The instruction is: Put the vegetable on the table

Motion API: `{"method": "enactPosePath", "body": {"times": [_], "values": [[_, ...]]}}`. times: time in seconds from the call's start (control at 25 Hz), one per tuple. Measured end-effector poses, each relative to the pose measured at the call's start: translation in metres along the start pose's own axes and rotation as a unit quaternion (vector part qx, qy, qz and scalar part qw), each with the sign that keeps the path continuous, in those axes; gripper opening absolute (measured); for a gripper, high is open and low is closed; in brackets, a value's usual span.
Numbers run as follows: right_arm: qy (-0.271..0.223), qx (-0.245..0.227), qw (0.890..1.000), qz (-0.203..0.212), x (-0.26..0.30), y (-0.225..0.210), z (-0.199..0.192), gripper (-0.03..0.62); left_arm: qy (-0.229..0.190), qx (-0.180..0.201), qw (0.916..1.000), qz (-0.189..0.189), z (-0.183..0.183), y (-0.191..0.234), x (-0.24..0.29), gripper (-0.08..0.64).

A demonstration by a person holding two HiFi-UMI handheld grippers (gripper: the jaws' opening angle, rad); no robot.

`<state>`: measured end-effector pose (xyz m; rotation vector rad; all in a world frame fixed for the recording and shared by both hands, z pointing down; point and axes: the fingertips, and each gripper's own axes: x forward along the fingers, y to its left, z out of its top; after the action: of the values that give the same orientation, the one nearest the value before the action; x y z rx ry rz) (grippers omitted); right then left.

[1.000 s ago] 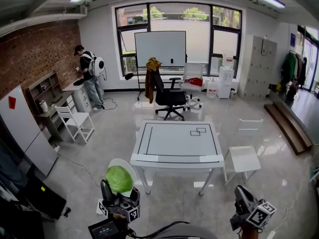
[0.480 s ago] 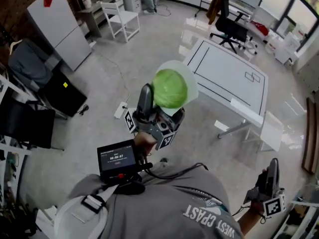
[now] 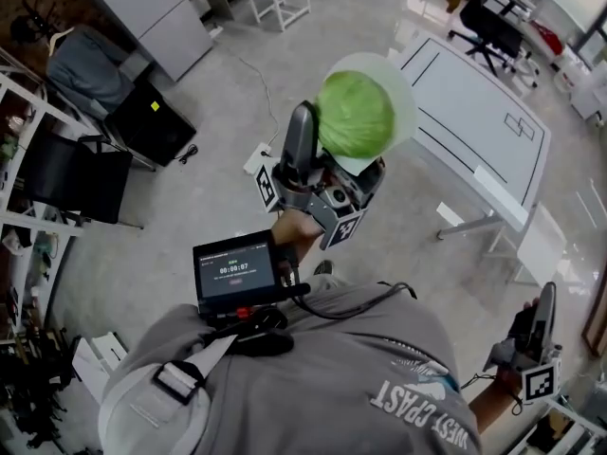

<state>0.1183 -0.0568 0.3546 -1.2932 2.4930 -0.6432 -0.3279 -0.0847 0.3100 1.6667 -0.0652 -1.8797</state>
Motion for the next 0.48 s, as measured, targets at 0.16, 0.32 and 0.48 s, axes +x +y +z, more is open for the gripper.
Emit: {"method": "enactPosePath", "body": {"times": [0.16, 0.32, 0.48], "values": [[0.010, 0.000, 1.000, 0.012, -0.005, -0.051, 0.022, 0.009, -0.016, 0.016, 0.9997, -0.010, -0.032, 0.024, 0.004, 0.327], [0.013, 0.008, 1.000, 0.017, -0.011, -0.105, 0.046, 0.009, -0.028, 0.025, 0.9991, -0.020, -0.063, 0.056, 0.013, 0.327], [0.028, 0.004, 0.999, 0.024, -0.006, -0.111, 0.063, 0.009, -0.034, 0.030, 0.9987, -0.022, -0.071, 0.062, 0.025, 0.327]]}}
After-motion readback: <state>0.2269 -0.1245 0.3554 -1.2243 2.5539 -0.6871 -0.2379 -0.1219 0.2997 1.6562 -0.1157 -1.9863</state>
